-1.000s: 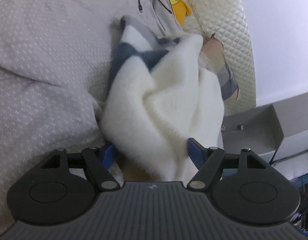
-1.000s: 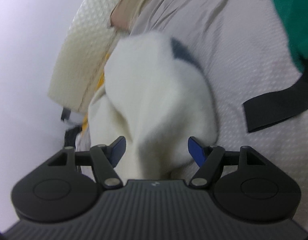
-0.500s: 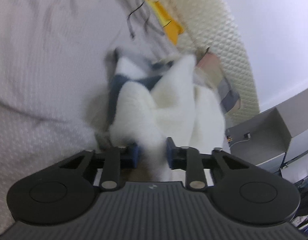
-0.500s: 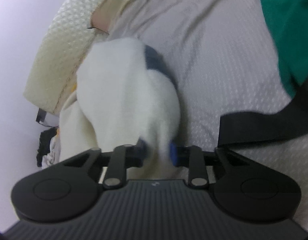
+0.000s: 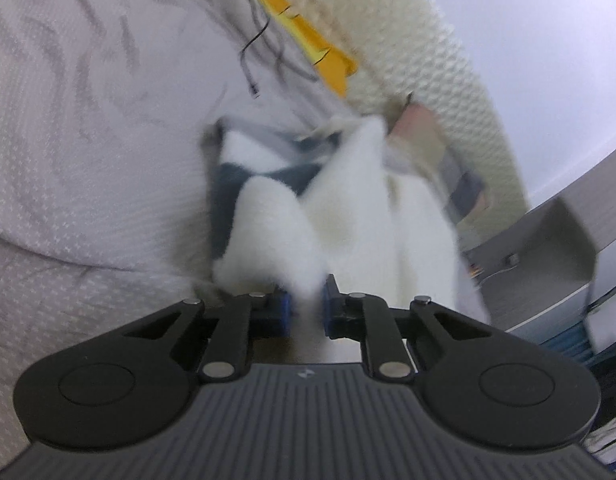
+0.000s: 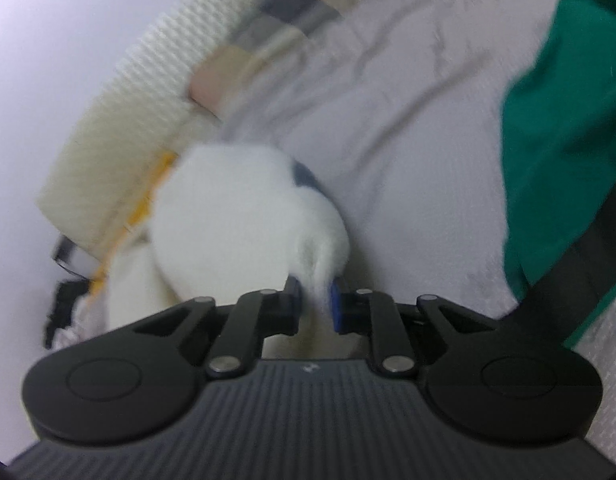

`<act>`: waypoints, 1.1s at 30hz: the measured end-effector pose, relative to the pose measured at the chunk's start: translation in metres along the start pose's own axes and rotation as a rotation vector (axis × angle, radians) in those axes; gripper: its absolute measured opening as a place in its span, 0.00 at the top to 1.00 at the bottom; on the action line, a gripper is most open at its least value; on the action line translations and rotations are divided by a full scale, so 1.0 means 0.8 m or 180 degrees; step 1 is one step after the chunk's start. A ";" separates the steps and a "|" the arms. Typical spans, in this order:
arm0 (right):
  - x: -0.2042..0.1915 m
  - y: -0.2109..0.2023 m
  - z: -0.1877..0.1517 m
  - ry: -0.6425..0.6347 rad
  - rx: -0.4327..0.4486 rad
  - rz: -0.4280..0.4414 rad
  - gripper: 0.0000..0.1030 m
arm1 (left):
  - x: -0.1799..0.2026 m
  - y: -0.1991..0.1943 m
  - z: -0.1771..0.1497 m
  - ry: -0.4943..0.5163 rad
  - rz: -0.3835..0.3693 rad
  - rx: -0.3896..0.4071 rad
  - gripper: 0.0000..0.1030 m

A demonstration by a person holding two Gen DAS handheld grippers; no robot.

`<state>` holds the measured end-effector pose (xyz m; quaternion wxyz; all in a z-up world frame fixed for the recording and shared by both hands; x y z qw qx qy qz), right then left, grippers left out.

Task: Fold large clothes
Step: 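Lift the blanket with both grippers and shake it loose, then raise the blanket high with both grippers and swing it over the bed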

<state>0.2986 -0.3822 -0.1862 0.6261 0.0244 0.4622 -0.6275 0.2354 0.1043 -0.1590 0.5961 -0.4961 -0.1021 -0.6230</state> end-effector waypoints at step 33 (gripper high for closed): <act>-0.054 0.040 -0.060 0.0087 -0.0855 0.0585 0.75 | 0.029 0.025 -0.049 0.0004 -0.0436 -0.0528 0.80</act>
Point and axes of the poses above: each gripper's, at about its wrist camera, not at the fingertips, and y roughly the way its jaws point, x to its right, z to its top, the point moved 5 cm from there along y, roughly the way its jaws point, and after that the axes turned 2 degrees about -z, right-handed, at the moved point
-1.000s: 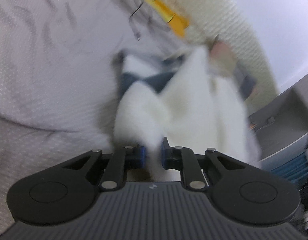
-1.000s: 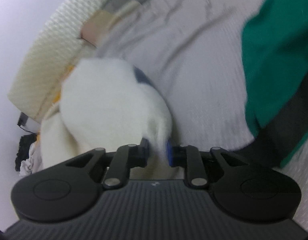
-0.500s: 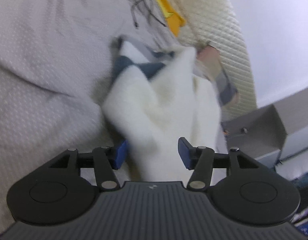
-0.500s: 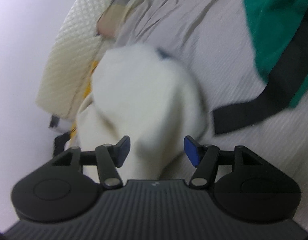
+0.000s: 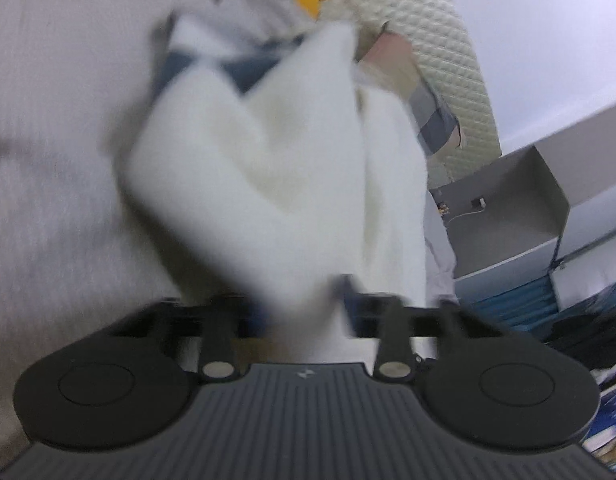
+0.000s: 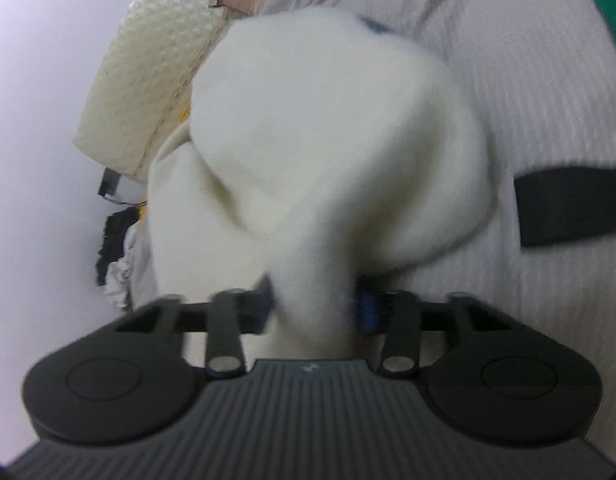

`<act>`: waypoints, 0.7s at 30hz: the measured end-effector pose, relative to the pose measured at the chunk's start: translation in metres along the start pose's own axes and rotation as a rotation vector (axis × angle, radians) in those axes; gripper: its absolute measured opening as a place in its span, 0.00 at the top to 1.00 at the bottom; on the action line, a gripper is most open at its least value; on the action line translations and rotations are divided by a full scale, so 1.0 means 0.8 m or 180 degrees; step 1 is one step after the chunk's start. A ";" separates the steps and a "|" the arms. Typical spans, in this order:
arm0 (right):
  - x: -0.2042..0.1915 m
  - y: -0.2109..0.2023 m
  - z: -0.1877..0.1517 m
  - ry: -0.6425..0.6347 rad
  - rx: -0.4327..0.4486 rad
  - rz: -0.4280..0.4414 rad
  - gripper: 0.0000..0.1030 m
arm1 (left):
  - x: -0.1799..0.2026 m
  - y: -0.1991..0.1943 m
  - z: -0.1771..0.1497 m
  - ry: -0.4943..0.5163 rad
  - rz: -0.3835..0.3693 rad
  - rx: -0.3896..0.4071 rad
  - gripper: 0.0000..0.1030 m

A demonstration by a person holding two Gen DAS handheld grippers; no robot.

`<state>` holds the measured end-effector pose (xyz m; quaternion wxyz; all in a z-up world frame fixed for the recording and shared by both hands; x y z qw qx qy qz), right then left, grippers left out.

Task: Fold large clothes
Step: 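Raise the blanket high with both grippers and swing it over the bed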

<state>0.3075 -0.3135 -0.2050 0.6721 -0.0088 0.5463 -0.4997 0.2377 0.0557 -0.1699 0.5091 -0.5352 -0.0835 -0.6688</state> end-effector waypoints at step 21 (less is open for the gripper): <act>-0.086 -0.190 -0.056 -0.1048 0.0954 0.0867 0.85 | 0.100 -0.210 -0.026 0.0620 -0.0618 0.1119 0.88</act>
Point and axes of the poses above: each gripper's, at about its wrist camera, not at the fingertips, and y roughly the way its jaws point, x to its right, z to its top, the point moved 5 cm from there along y, roughly the way its jaws point, and after that the axes turned 2 degrees about -z, right-handed, at the moved point
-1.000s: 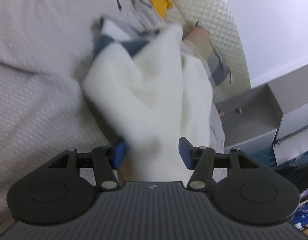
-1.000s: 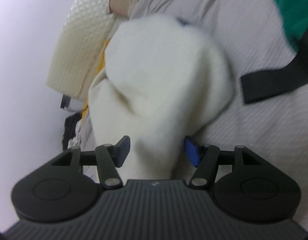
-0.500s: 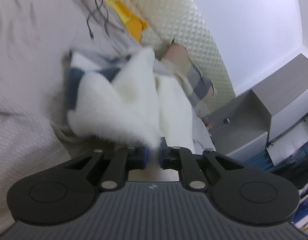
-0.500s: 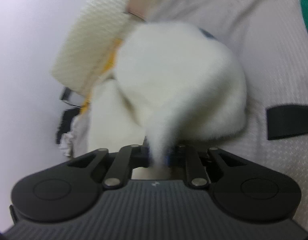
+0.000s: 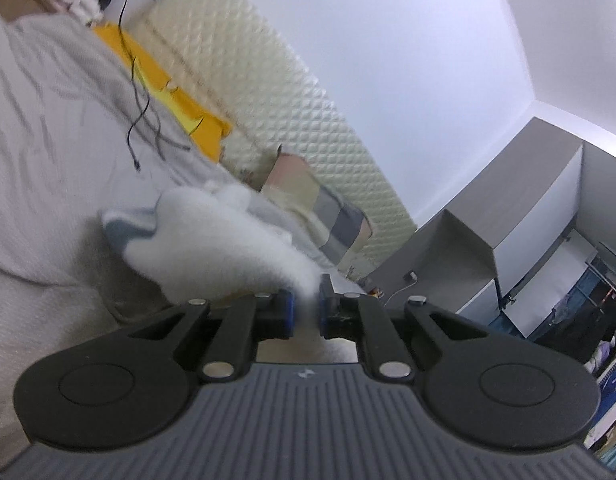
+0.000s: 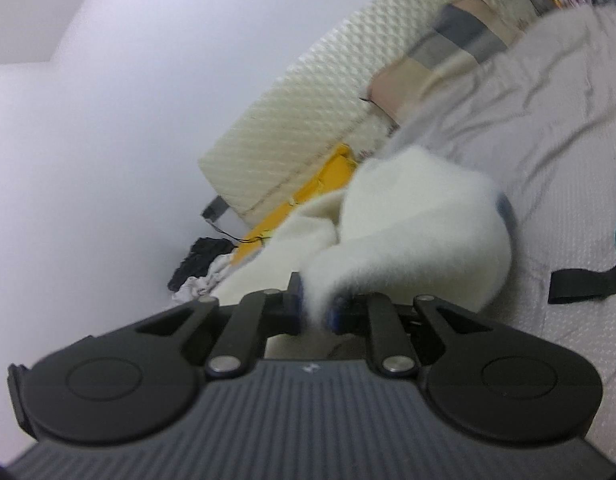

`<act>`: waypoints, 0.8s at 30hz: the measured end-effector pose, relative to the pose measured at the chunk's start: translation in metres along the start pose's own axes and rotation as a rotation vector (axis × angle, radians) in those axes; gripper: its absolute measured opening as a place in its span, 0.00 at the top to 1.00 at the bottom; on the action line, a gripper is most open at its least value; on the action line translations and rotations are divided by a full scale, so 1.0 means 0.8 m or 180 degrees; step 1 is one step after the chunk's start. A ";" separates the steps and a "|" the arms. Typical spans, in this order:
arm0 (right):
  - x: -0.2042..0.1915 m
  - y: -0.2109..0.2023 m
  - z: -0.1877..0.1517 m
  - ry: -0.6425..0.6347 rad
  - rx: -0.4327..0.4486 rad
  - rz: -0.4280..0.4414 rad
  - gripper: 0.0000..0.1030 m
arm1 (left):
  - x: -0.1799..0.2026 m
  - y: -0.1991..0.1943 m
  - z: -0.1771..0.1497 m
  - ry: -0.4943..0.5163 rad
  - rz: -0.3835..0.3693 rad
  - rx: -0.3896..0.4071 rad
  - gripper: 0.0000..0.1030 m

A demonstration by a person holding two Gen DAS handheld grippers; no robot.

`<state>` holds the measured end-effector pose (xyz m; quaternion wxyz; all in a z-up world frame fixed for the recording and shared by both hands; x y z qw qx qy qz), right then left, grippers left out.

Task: Fold large clothes
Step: 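Raise the blanket high with both grippers and swing it over the bed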

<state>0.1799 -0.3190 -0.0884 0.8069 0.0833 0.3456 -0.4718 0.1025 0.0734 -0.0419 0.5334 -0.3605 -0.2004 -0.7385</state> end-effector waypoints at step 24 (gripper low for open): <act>-0.235 -0.082 0.207 -0.0788 0.0269 0.0443 0.85 | 0.250 -0.135 0.196 0.0694 -0.0182 0.0673 0.88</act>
Point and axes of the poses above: each gripper's, at about its wrist camera, not at the fingertips, and y roughly the way its jaws point, x to its right, z to its top, the point moved 5 cm from there along y, roughly the way its jaws point, and after that the axes turned 2 degrees about -z, right-handed, at the moved point
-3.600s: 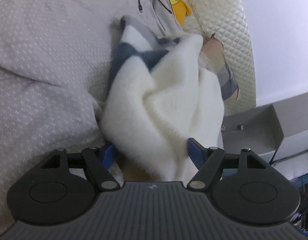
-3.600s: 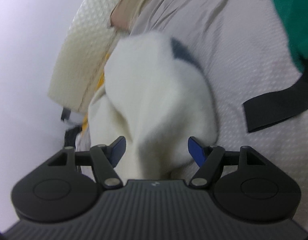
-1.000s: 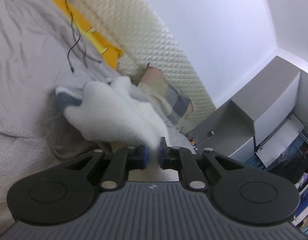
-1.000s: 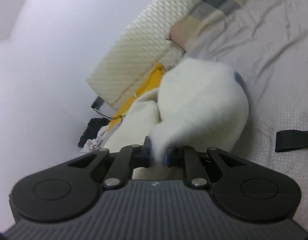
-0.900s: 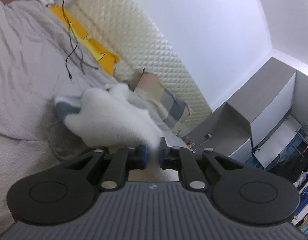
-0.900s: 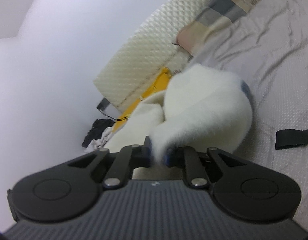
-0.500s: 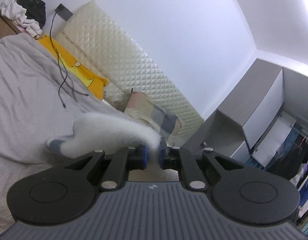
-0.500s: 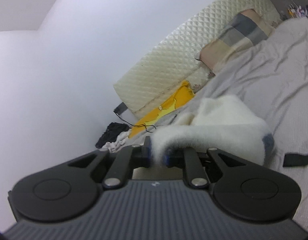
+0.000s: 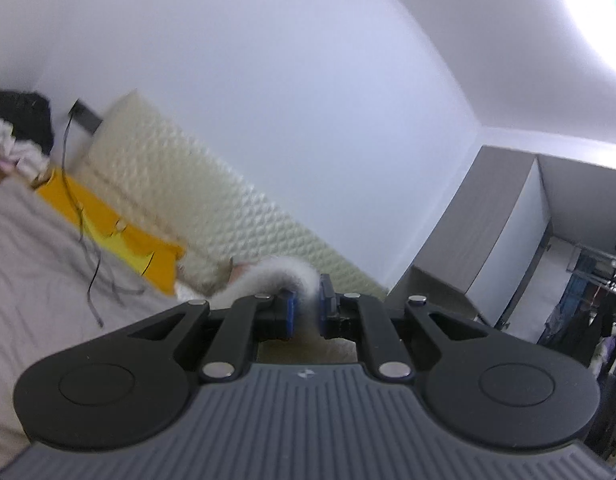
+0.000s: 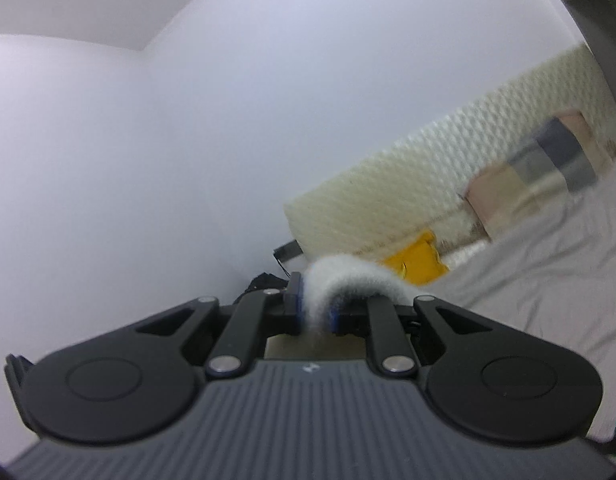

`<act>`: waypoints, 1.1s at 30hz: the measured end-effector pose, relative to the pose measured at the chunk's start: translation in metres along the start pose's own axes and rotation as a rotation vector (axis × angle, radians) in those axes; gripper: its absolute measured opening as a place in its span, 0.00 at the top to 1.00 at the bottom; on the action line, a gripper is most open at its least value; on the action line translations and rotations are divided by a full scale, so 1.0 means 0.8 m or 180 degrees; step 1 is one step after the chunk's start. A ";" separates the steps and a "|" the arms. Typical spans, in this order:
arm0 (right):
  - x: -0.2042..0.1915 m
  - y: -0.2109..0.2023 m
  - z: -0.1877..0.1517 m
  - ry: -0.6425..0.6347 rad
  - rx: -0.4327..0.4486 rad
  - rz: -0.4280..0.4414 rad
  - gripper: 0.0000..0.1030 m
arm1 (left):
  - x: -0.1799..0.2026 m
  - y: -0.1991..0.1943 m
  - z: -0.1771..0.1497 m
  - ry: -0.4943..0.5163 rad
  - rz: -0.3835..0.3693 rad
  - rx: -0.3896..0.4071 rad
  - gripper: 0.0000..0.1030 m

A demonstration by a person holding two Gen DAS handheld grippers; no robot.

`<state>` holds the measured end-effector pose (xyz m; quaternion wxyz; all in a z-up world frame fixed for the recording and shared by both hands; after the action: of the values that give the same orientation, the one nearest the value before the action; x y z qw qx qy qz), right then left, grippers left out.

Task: Fold large clothes
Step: 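Raise the blanket high with both grippers and swing it over the bed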

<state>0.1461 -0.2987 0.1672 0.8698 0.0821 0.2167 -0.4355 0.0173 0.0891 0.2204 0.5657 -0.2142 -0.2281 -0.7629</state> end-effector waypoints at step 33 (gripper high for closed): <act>0.125 0.403 -0.002 -0.0188 -0.0490 -0.0744 0.85 | -0.211 0.376 0.026 0.0119 0.0736 -0.0574 0.87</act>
<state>0.4542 -0.1744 0.1065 0.8229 -0.0235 0.2319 -0.5182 0.3529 0.1535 0.1702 0.6324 -0.2748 -0.1218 -0.7139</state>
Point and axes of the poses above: each gripper's, at about its wrist camera, not at the fingertips, and y roughly the way its jaws point, x to its right, z to its top, the point moved 5 cm from there along y, roughly the way its jaws point, and after that the axes turned 2 degrees about -z, right-handed, at the moved point
